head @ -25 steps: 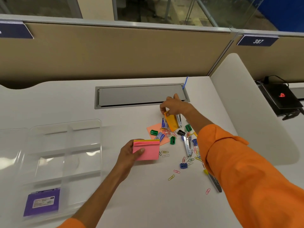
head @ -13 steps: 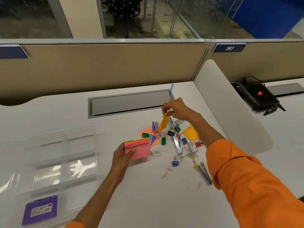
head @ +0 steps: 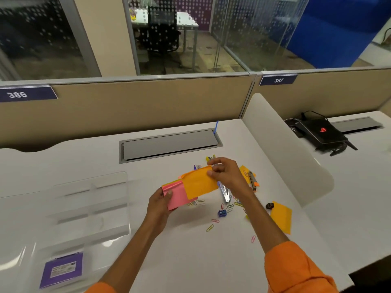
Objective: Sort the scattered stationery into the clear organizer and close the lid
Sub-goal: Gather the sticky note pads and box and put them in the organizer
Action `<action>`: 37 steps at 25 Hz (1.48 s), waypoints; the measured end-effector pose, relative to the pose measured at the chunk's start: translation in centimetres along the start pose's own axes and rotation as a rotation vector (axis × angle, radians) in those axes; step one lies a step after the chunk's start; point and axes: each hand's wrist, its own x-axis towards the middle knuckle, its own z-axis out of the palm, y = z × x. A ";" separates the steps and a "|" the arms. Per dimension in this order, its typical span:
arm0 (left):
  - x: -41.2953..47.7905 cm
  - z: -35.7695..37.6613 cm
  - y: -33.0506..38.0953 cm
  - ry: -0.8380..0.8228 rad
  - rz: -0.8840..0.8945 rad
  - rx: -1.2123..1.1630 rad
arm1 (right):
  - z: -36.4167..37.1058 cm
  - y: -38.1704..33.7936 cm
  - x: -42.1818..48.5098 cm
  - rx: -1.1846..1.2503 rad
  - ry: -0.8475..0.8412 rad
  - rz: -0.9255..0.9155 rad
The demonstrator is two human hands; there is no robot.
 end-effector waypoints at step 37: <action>-3.1 2.2 -3.1 -0.083 -0.015 0.269 | -2.8 7.2 -9.1 -0.408 -0.003 0.102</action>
